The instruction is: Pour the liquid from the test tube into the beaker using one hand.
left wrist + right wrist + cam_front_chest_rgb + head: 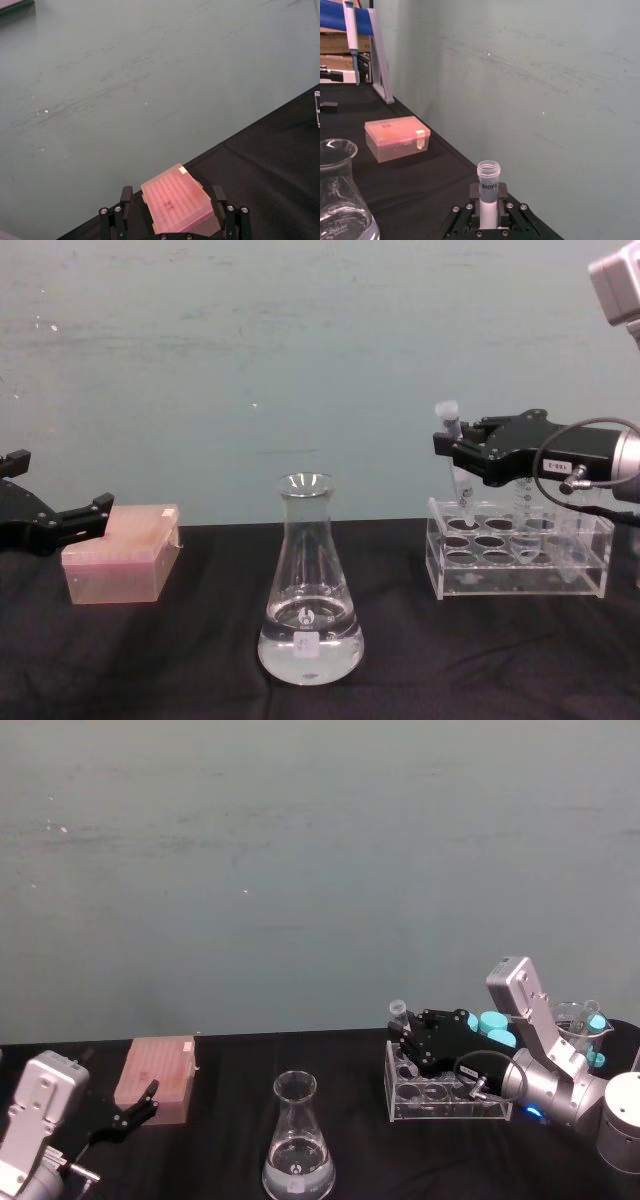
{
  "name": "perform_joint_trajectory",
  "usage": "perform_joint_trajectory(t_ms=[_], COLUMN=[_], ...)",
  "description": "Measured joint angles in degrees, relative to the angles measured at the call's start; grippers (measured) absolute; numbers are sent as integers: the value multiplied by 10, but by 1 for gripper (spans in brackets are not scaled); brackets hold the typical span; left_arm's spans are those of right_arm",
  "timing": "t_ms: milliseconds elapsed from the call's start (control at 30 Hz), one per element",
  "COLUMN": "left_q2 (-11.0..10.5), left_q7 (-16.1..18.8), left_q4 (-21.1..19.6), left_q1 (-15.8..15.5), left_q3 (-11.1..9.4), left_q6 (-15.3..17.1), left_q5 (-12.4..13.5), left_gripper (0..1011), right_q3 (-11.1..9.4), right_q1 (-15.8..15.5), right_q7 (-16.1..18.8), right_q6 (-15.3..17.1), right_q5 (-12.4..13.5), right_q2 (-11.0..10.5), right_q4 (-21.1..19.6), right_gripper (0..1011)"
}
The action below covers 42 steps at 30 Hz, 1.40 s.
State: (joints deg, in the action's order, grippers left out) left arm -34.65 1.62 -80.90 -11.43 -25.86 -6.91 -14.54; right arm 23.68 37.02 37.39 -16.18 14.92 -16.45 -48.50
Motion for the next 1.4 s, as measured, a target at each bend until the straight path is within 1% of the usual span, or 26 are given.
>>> perform_joint_trajectory(t_ms=[100,167,300,500,833,1400], left_q2=[0,0,0,0,0,0], left_q7=[0,0,0,0,0,0], left_q4=[0,0,0,0,0,0], left_q1=[0,0,0,0,0,0], left_q3=[0,0,0,0,0,0], left_q6=[0,0,0,0,0,0], left_q5=[0,0,0,0,0,0], left_gripper=[1000,1000,1000,1000,1000,1000], right_q3=[0,0,0,1,1,1], right_q1=[3,10,17,26,29,29], right_q7=[2,5,9,15,23,21], right_q6=[-5,-13,-23,-32,-34,-36], right_q5=[0,0,0,-2,-4,-12], right_q2=[2,5,8,15,17,21], right_q4=[10,25,41,65,77,95], right_gripper=[198,198,198,198,198,198])
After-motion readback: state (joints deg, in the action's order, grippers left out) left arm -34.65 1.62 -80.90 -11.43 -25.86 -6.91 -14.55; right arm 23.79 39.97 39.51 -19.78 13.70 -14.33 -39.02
